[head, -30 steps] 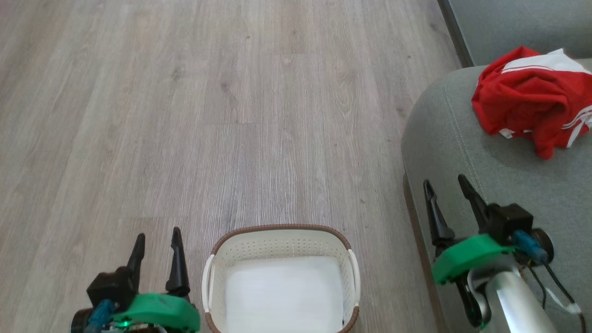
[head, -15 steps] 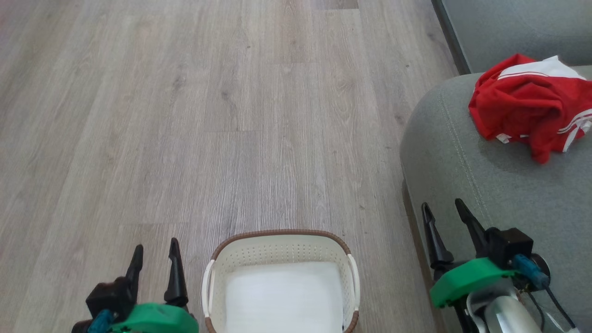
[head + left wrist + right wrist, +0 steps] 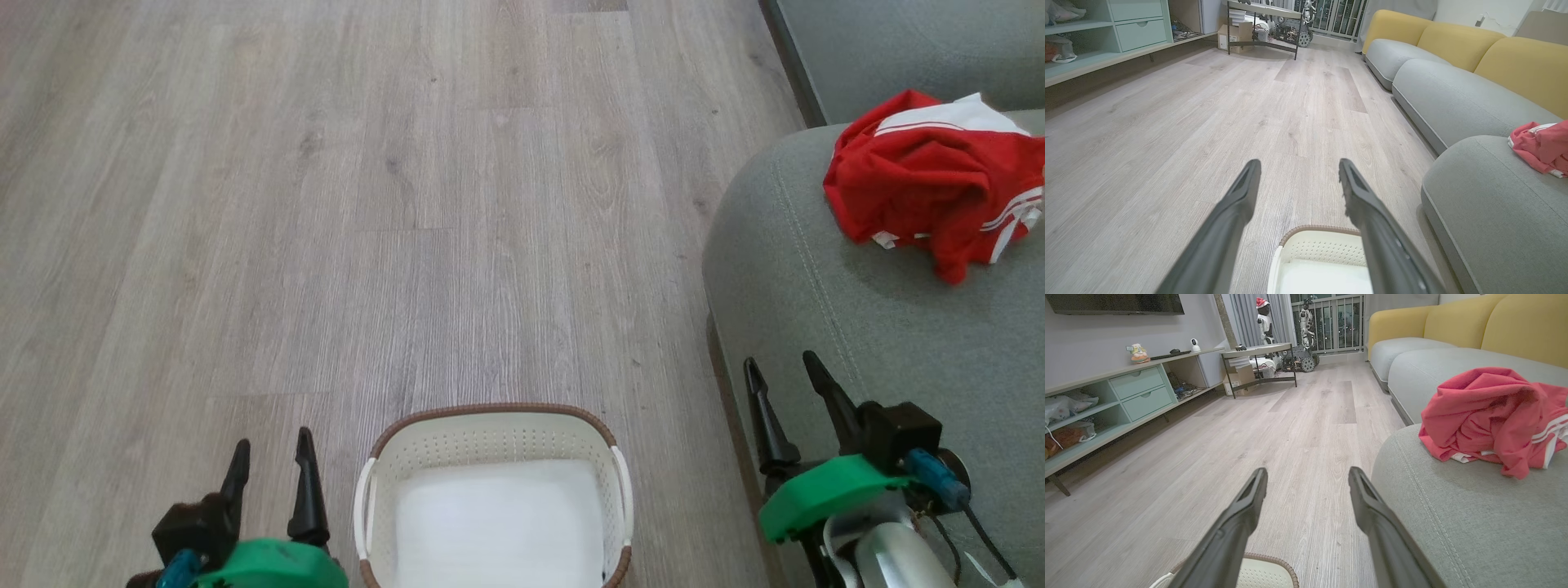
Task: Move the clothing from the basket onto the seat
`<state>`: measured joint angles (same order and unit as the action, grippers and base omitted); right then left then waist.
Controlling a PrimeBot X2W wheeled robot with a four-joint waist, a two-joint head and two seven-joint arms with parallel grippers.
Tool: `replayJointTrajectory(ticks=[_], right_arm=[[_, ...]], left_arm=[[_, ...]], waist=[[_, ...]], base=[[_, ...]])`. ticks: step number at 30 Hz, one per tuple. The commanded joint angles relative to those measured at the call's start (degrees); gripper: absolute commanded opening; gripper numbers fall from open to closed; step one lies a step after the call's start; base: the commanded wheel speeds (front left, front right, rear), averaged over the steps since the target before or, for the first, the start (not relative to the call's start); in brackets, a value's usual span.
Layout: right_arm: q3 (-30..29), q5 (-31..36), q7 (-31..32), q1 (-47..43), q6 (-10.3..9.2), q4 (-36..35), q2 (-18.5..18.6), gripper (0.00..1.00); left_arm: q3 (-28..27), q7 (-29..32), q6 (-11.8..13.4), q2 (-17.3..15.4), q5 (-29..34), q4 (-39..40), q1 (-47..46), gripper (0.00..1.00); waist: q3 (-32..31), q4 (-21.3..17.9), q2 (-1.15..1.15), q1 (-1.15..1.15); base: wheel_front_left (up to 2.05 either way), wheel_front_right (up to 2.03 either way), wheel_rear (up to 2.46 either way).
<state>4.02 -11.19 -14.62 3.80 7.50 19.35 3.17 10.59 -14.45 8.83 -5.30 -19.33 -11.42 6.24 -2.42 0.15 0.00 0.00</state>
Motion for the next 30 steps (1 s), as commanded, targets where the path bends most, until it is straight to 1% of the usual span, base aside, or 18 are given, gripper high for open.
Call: replayJointTrajectory(ticks=[1, 7, 8, 12, 30], right_arm=[[1.0, -0.3, -0.4, 1.5, -0.01, -1.9, -0.3, 1.00], [1.0, -0.2, -0.4, 1.4, -0.01, -1.9, -0.3, 1.00], [-0.1, 0.0, 0.0, 0.0, 0.00, 0.1, 0.0, 0.00], [0.1, -0.4, 0.2, -1.3, 0.01, 3.4, 0.0, 0.00], [-1.4, -11.4, 3.1, -0.8, 0.01, 2.2, 0.0, 0.00]], left_arm=[[-2.1, -0.5, 0.0, 0.1, 0.7, 1.5, -1.7, 1.00], [-2.5, -0.5, 0.0, 0.2, 1.5, 2.6, -2.0, 1.00], [-0.3, 0.0, 0.0, 0.2, 1.0, 0.5, 0.0, 0.00], [0.0, 0.4, -0.1, 0.5, 0.6, -2.8, 0.8, 0.00], [-2.4, 3.2, -2.3, 0.7, -9.4, -2.9, -1.0, 0.00]], waist=[[0.0, 0.0, 0.00, 0.00], [0.3, -0.1, 0.00, 0.00], [0.3, -0.1, 0.00, 0.00], [0.3, -0.1, 0.00, 0.00], [0.6, -0.1, 0.00, 0.00]], base=[[0.00, 0.00, 0.00], [0.00, 0.00, 0.00], [0.00, 0.00, 0.00], [0.00, 0.00, 0.00], [0.00, 0.00, 0.00]])
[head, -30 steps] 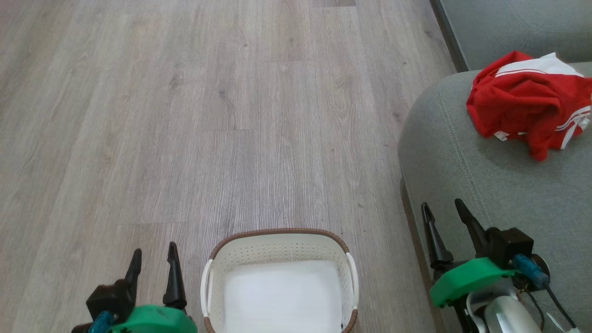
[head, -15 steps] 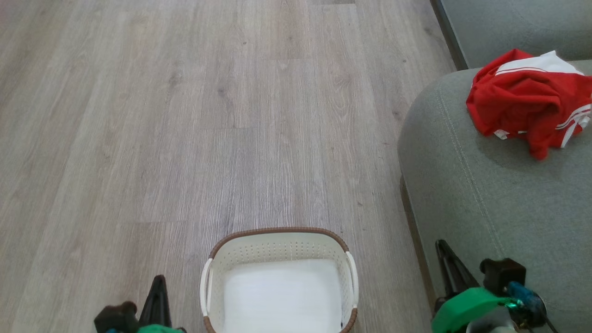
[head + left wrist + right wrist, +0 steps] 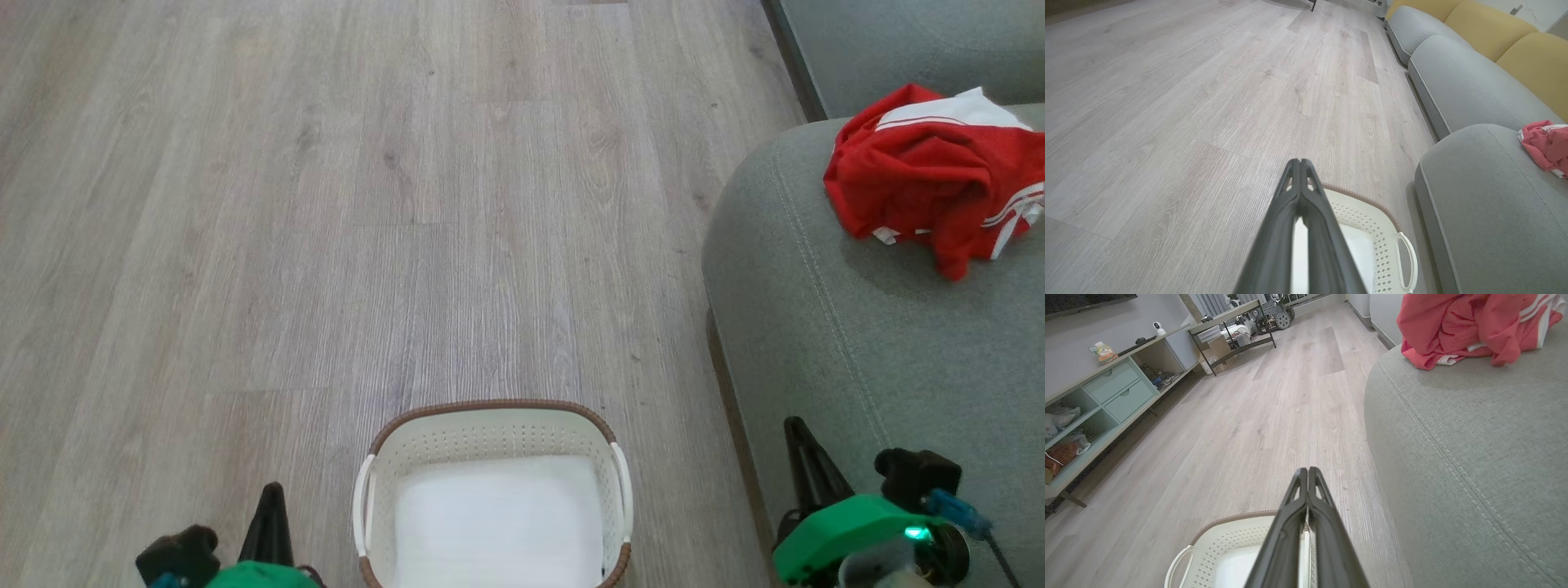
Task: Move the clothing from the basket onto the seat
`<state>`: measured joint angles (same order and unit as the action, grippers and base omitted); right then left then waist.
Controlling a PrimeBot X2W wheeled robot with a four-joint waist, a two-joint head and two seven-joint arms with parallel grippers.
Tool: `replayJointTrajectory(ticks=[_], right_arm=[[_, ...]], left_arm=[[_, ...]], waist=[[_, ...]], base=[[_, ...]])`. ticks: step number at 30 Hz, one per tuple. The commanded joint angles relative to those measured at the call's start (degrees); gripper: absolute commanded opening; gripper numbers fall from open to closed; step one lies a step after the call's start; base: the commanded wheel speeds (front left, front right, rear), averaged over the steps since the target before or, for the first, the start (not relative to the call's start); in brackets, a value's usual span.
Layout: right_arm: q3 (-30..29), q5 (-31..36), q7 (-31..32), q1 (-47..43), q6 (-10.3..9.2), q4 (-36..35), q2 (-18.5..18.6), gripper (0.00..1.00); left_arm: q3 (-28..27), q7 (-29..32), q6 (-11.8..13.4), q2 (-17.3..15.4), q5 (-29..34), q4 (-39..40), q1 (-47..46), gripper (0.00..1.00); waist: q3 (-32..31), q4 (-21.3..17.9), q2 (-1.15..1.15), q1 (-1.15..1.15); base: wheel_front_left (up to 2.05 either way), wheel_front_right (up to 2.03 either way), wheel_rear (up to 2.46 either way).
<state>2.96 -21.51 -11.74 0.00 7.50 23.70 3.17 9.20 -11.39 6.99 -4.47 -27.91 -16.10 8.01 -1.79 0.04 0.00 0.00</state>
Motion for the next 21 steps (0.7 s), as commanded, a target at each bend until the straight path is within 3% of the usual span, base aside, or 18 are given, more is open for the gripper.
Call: replayJointTrajectory(ticks=[1, 21], right_arm=[[-0.4, -1.7, 0.3, 3.0, 0.01, -2.2, 0.0, 0.00], [-2.1, -14.7, 3.7, 3.6, 0.00, -3.6, -0.1, 0.00]], left_arm=[[-1.1, 0.3, -0.6, -0.1, -1.4, 1.8, -2.9, 0.00], [-3.9, 3.6, -3.2, 0.2, -13.2, 1.9, -5.0, 0.00]], waist=[[0.0, 0.0, 0.00, 0.00], [0.4, 0.0, 0.00, 0.00]], base=[[0.00, 0.00, 0.00], [0.00, 0.00, 0.00]])
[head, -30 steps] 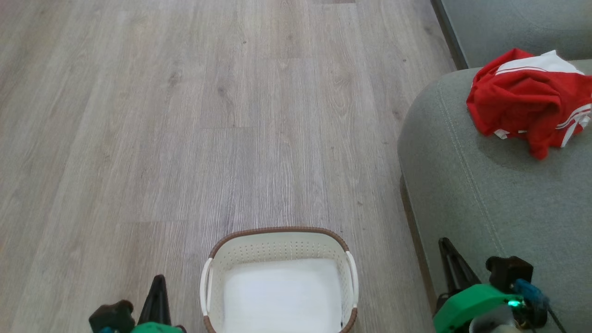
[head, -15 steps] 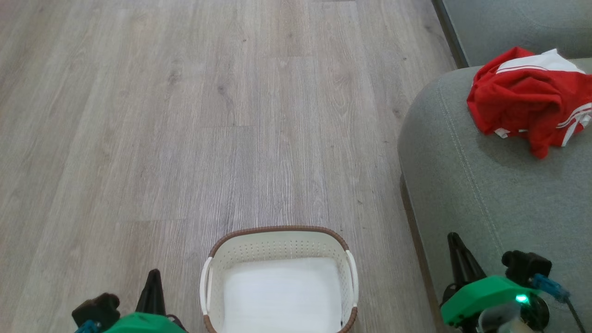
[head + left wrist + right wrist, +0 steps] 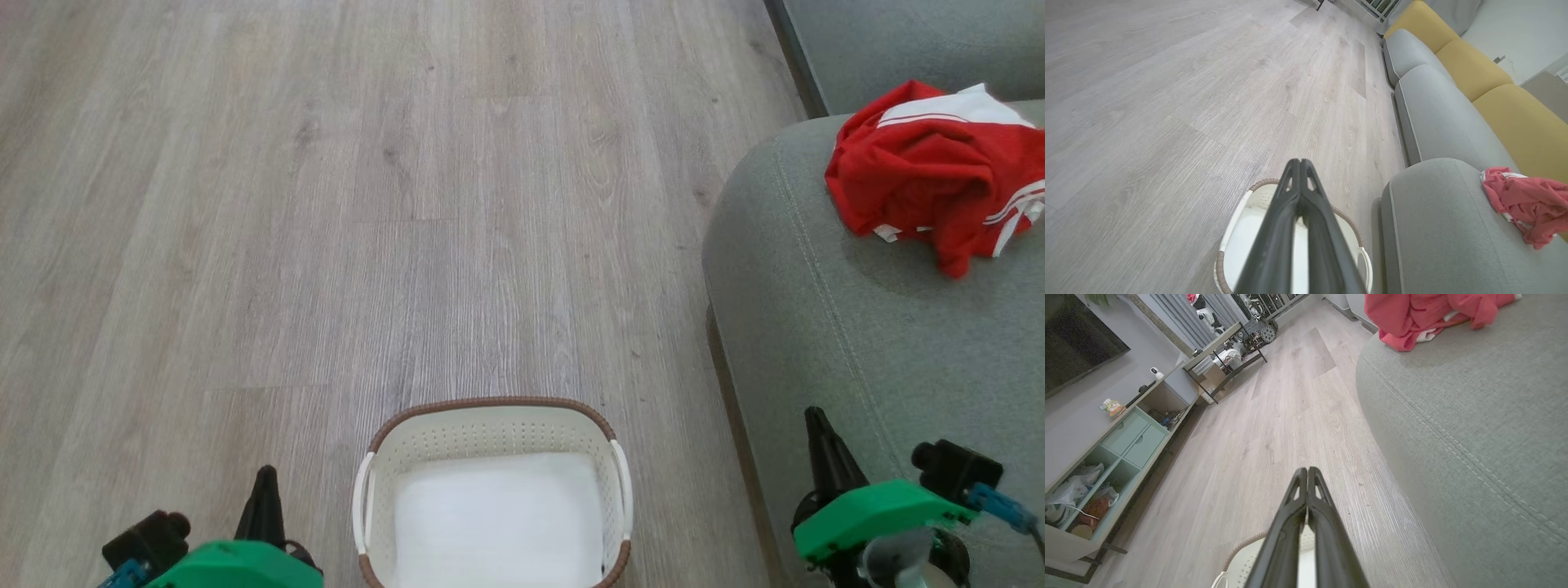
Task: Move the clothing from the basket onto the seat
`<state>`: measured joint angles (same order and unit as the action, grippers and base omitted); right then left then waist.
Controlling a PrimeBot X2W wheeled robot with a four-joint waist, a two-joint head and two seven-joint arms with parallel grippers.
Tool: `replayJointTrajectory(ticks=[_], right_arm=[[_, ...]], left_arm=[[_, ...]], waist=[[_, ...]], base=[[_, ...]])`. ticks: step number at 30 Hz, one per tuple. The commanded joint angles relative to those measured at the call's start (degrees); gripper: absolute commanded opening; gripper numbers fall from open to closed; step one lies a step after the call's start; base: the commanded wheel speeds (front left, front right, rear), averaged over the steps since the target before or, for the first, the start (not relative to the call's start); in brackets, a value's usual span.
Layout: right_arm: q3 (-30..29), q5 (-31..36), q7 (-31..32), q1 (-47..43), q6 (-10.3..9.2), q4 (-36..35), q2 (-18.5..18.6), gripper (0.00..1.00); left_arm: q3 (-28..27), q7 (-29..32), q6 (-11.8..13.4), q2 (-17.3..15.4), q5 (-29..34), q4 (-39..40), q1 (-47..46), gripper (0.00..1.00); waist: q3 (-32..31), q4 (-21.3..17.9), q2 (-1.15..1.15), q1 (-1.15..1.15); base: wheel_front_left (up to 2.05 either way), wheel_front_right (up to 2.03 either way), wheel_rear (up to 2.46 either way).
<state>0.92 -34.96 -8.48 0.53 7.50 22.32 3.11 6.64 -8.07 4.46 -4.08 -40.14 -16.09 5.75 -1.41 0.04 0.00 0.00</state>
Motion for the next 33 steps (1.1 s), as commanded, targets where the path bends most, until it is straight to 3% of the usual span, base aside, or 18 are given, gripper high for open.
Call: replayJointTrajectory(ticks=[1, 33], right_arm=[[-0.1, -1.8, 0.6, 3.1, 0.00, -2.3, 0.0, 0.00], [-2.9, -22.6, 6.0, 4.1, 0.00, -4.6, -0.1, 0.00]], left_arm=[[-1.5, 0.5, -0.8, -0.1, -1.6, 1.8, -2.9, 0.00], [-5.9, 5.8, -5.0, 0.4, -20.5, 1.9, -6.3, 0.00]], waist=[[0.0, 0.0, 0.00, 0.00], [0.6, 0.0, 0.00, 0.00]], base=[[0.00, 0.00, 0.00], [0.00, 0.00, 0.00]])
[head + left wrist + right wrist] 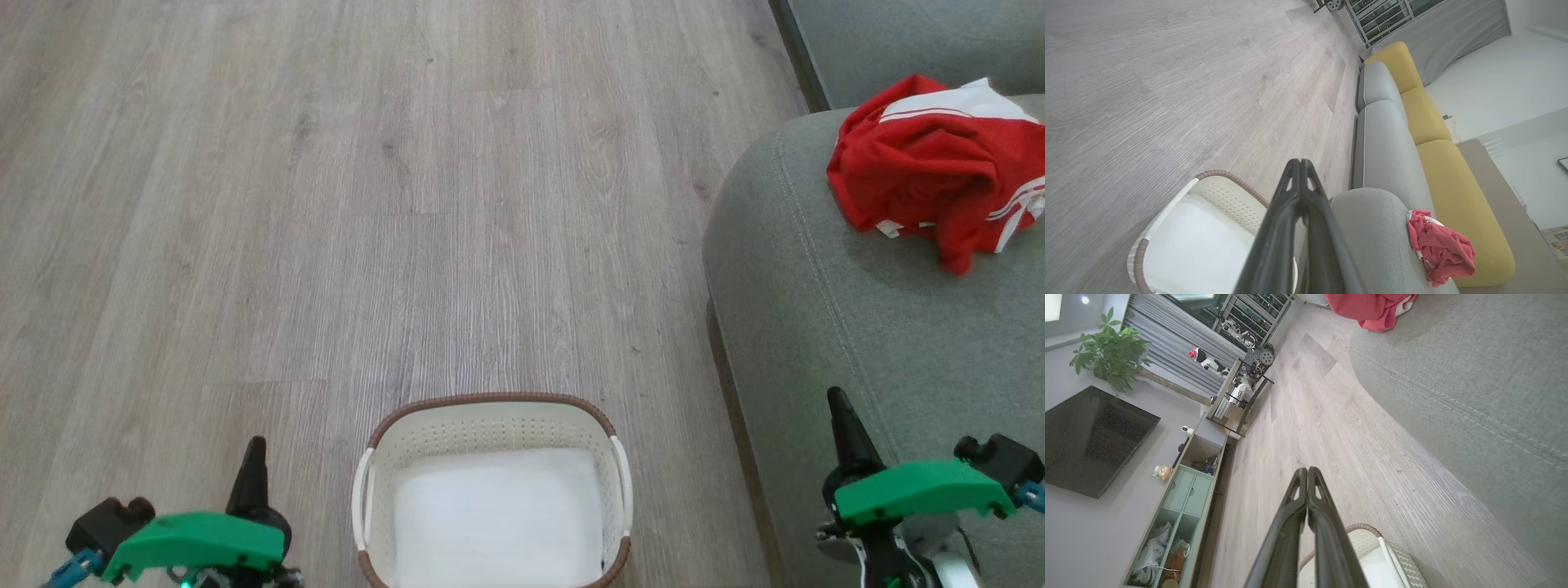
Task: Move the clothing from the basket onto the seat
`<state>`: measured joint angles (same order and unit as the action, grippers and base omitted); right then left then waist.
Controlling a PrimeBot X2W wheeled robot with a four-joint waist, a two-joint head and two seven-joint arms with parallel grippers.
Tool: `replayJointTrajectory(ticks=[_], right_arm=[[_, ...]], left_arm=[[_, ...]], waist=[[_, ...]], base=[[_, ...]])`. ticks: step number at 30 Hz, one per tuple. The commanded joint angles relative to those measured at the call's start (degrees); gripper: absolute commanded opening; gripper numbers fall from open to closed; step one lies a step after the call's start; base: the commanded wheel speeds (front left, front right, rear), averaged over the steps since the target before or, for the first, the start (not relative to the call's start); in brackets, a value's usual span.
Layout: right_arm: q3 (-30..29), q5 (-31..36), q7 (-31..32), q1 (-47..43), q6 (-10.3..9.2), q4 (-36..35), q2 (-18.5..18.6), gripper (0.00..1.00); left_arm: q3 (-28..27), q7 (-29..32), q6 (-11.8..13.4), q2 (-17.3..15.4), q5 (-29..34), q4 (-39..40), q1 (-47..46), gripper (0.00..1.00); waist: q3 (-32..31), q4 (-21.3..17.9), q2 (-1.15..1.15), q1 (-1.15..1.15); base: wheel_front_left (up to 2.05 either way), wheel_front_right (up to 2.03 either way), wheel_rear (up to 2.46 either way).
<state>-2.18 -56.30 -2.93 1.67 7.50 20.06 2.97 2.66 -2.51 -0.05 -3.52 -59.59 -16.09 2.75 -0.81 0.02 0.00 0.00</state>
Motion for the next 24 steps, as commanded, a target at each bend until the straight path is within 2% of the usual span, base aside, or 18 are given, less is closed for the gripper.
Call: replayJointTrajectory(ticks=[1, 24], right_arm=[[0.1, -1.9, 0.6, 3.0, 0.00, -2.4, 0.0, 0.00], [-1.7, -16.1, 4.3, 3.6, 0.00, -3.9, 0.0, 0.00]], left_arm=[[-2.0, 0.4, -0.6, -0.2, -1.6, 1.9, -3.4, 0.00], [-5.1, 4.0, -3.5, 0.2, -14.6, 2.0, -5.7, 0.00]], waist=[[0.0, 0.0, 0.00, 0.00], [0.4, 0.0, 0.00, 0.00]], base=[[0.00, 0.00, 0.00], [0.00, 0.00, 0.00]])
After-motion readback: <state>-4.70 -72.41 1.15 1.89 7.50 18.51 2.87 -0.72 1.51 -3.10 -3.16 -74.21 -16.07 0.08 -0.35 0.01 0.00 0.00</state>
